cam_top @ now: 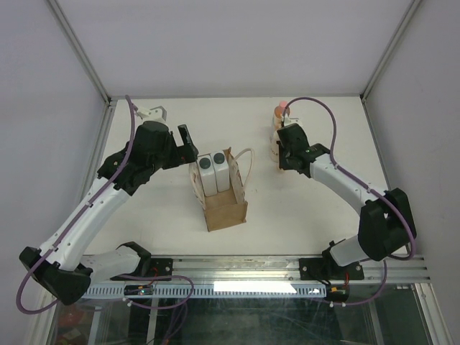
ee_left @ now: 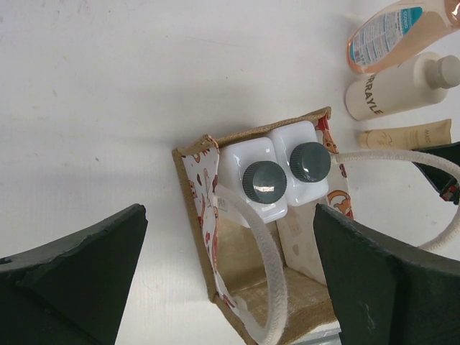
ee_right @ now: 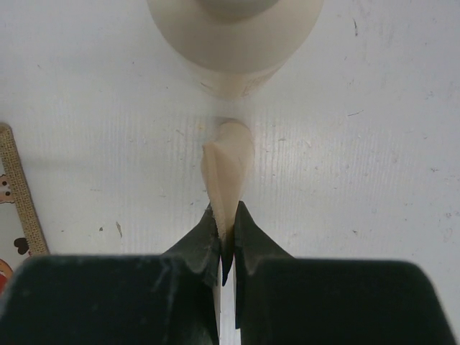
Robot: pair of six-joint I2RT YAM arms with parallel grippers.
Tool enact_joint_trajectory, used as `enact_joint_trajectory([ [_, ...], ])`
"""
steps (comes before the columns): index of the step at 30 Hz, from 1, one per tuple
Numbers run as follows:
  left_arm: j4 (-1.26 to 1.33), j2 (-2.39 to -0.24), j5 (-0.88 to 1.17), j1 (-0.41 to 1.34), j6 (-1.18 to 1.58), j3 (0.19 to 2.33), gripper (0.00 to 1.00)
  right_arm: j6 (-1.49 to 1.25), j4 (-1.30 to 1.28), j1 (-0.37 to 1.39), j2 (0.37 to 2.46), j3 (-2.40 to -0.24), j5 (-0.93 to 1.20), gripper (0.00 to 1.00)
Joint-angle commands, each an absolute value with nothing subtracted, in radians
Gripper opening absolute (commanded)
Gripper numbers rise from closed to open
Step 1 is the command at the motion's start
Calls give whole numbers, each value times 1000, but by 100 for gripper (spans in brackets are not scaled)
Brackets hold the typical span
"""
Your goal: Take the personal care products out of the canvas bag
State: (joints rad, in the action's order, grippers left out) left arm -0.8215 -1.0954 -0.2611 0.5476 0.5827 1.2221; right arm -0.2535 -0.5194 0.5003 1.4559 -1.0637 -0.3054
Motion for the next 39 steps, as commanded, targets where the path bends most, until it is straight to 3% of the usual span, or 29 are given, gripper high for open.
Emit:
enact_joint_trajectory([
  [1,-782,-1100,-274,535,551,1270,99,-255,-441,492,1452,-1121,-285,0],
  [8,-787,-1100,-265,535,546,1267,99,-283,-448,489,1459,-1114,-263,0],
  [20,-809,-1060,-241,535,561,1255,99,-291,-500,488,1504,-1147,-292,21],
  [22,-814,-1047,-237,533,568,1249,99,-291,-518,488,1510,-1159,-302,26],
  [28,-839,-997,-240,534,586,1229,99,-280,-555,489,1490,-1201,-285,55],
  [30,-849,-985,-242,535,591,1225,99,-279,-587,489,1465,-1228,-285,60],
  [39,-857,-945,-203,534,662,1163,99,-316,-674,488,1167,-1118,-172,63],
])
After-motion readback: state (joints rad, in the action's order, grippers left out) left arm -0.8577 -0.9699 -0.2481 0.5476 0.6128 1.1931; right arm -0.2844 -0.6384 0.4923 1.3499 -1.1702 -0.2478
